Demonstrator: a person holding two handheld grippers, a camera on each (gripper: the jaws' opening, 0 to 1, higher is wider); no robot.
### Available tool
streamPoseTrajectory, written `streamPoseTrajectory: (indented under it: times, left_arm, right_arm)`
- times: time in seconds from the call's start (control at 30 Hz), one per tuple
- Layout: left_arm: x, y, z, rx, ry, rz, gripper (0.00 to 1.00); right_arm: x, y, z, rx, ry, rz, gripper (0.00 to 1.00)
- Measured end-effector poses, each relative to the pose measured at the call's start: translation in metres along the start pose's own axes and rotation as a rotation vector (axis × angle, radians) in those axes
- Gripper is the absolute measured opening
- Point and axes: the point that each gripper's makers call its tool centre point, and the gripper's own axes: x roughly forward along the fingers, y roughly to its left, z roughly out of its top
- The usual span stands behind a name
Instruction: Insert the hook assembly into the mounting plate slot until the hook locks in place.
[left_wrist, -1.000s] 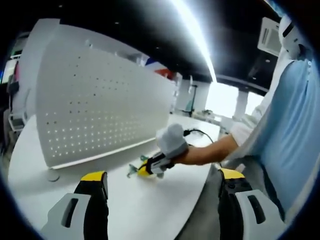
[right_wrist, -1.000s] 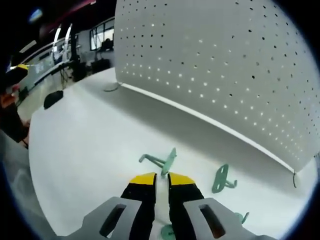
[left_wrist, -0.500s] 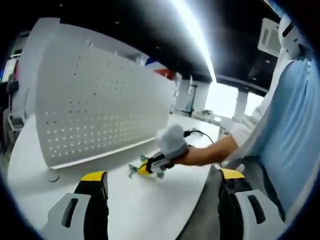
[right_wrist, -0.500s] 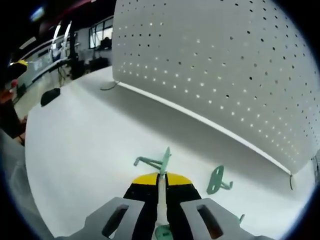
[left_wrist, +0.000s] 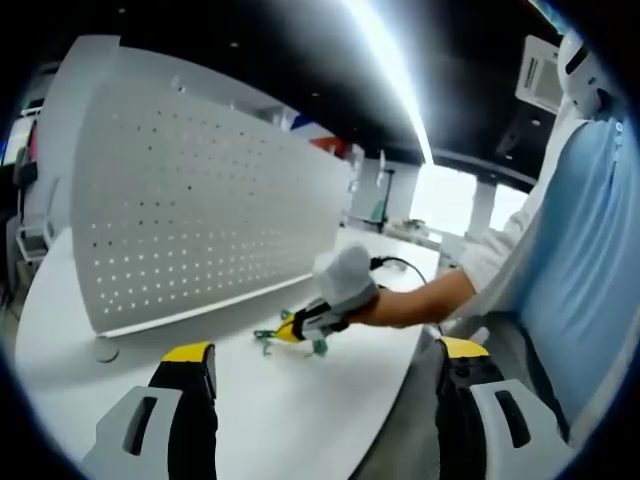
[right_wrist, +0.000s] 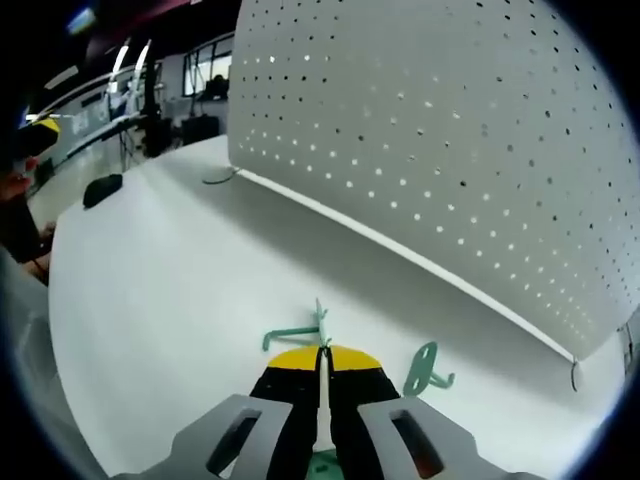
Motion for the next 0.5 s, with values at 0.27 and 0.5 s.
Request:
streamPoseTrajectory:
  times: [0.27,0.5]
  left_arm:
    - [0.002,-0.003,-0.001,0.000,0.002,-0.005,0.92]
    - [0.003,-0.004,0.000,0.003,0.000,-0.007,0.92]
  right_arm:
    - [-0.008,0.000,0.010,-0.030,-0.022,-0.001,0.00]
    - [-0.009,-0.004,0.012,-0.049,-0.027,-0.007,0.00]
